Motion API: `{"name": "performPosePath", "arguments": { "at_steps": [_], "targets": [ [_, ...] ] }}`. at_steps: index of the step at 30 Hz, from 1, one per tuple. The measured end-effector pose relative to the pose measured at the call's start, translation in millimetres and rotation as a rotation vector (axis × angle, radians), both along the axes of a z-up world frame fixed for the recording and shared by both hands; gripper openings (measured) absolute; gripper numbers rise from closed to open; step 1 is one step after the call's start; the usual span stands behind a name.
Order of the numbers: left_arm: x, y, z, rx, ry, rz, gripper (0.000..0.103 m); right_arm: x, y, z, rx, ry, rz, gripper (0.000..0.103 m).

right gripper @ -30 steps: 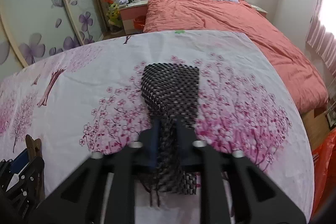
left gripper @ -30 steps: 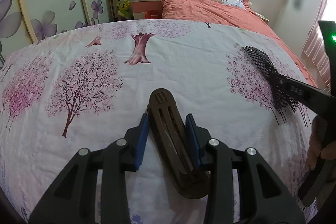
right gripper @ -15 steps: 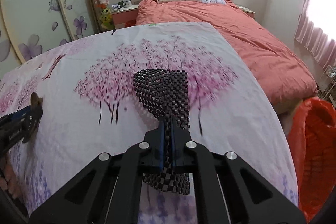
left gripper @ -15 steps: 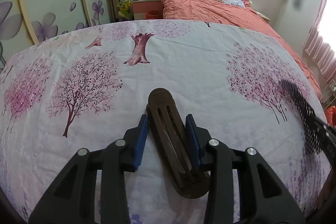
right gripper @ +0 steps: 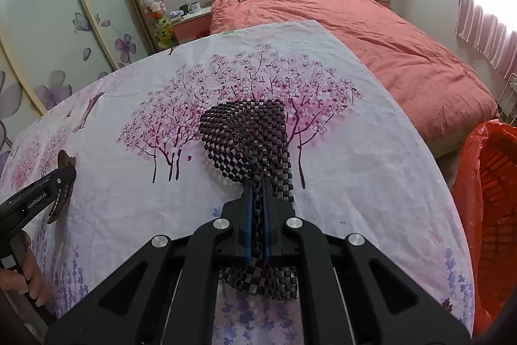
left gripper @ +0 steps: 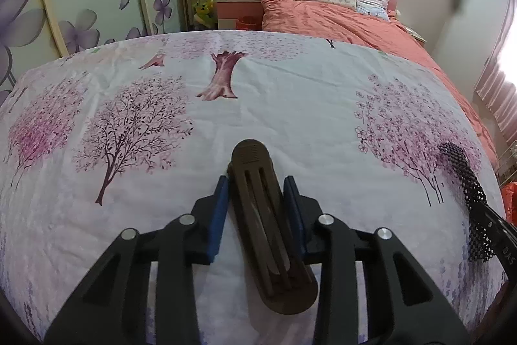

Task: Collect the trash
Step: 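Lift the mesh pad with the right tool while the left tool holds the brush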

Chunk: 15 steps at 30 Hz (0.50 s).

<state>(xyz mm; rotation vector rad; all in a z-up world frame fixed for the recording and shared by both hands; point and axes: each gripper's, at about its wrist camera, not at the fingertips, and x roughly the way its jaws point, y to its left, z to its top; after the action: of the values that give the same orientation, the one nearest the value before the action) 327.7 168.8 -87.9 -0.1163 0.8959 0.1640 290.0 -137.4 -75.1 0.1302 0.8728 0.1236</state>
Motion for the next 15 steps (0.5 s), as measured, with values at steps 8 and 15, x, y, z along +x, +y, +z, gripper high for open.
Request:
{"name": "performPosePath", "arguments": {
  "at_steps": [8, 15],
  "targets": [
    [3.9, -5.0, 1.0, 0.026, 0.008, -0.006, 0.034, -1.5, 0.4, -0.9, -0.018, 0.0, 0.0, 0.006],
    [1.7, -13.6, 4.4, 0.003, -0.015, -0.052, 0.033, -3.3, -6.4, -2.8, 0.038, -0.001, 0.003, 0.005]
  ]
}}
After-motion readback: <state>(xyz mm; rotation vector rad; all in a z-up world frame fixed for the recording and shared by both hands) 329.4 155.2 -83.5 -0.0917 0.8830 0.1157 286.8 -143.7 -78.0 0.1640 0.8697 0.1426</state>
